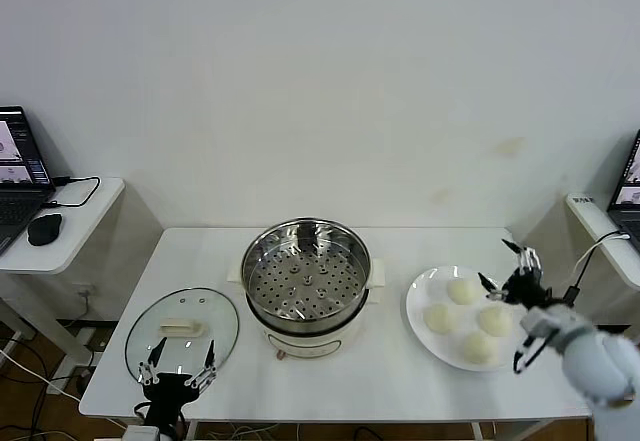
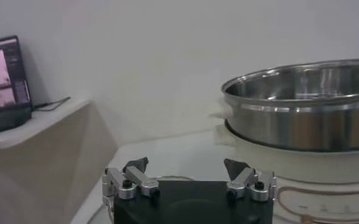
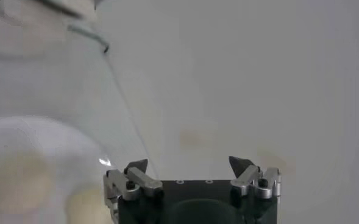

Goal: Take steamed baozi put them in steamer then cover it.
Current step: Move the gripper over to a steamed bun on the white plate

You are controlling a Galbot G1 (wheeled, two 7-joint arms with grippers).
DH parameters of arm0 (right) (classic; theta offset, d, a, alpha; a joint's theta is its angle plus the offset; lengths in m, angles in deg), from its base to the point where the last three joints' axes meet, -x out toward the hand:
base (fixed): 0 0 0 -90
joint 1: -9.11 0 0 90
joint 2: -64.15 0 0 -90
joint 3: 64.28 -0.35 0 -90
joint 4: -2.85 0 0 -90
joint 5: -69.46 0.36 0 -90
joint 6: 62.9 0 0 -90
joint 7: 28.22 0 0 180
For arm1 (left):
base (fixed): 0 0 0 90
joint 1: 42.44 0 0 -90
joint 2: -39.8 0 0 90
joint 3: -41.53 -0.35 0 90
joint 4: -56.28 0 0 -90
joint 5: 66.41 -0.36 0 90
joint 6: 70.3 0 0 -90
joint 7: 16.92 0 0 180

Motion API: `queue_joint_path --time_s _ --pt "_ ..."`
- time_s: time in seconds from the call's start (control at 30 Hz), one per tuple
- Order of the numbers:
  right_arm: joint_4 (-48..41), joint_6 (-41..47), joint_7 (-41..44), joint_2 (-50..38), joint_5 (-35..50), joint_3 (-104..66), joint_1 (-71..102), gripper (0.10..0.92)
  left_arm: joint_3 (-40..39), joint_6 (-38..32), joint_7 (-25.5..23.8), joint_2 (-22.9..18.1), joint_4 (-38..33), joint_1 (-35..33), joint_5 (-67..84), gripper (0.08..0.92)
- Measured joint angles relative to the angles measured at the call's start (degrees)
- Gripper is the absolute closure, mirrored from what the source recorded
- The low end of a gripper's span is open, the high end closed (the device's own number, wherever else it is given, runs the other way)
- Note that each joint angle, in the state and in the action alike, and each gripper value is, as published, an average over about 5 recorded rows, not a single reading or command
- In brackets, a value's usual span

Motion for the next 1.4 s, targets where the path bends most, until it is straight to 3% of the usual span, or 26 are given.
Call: queue_joint_path --time_s 0.53,0.87,1.4 --pt "-16.27 -0.57 21.73 -8.16 8.09 40.91 -37.65 0.203 2.17 0.43 0.16 1.47 0.06 0.87 -1.78 0.177" --pt "-25.53 -2.03 26.48 -5.46 8.35 53.02 -46.47 0.203 3.11 0.54 0.21 1.56 0.45 0.83 -2.12 0.177" --pt "-38.17 -4.09 27.98 4.10 6.15 57.55 -49.90 0.202 4.17 0.50 0.11 2.03 1.30 0.92 -2.16 0.177"
